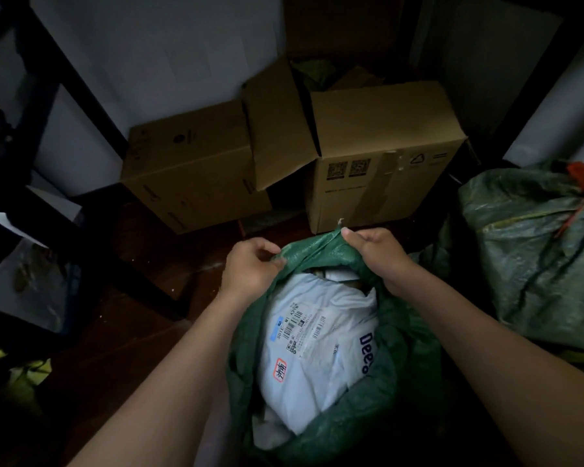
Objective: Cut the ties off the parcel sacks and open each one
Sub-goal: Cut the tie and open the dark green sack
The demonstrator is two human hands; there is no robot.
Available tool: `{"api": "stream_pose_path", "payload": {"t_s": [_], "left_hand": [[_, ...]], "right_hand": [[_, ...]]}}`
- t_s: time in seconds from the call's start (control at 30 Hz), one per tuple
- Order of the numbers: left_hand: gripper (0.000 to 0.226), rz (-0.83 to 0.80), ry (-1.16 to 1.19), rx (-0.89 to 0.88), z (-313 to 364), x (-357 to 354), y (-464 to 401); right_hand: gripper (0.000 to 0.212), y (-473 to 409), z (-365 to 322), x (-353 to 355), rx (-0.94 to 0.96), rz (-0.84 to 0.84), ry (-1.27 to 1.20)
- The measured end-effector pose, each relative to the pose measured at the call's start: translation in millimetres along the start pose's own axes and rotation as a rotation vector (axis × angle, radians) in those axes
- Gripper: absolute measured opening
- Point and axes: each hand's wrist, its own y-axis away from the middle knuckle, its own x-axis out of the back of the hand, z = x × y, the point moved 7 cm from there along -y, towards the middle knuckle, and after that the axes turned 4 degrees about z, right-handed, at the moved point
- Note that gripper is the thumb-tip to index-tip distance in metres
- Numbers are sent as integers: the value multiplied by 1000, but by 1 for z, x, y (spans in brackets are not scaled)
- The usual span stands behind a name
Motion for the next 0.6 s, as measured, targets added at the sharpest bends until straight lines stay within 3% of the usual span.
{"api": "stream_pose_path", "payload": {"t_s": [0.07, 0.1, 0.13, 0.17, 0.27, 0.4, 0.5, 0.6], "left_hand": [[27, -71, -268, -58, -5, -6, 5], [21, -87, -373, -80, -7, -8, 9], [16, -87, -400, -92, -12, -10, 11], [26, -74, -368, -72, -18, -12, 12], [20, 72, -54, 49, -26, -6, 4], [21, 194, 324, 166, -13, 1, -1], [27, 165, 550, 231, -2, 1, 0], [26, 115, 633, 402, -6, 5, -2]], "right_hand": [[54, -2, 2, 5, -49, 36, -24], [52, -2, 4, 6, -75, 43, -43], [47, -3, 7, 7, -98, 46, -61], [39, -4, 10, 8, -118, 46, -72], [32, -7, 12, 14, -104, 49, -59], [24, -8, 3, 25, 83, 103, 22], [34, -4, -10, 26, 245, 49, 43], [44, -2, -16, 21, 267, -45, 86]]}}
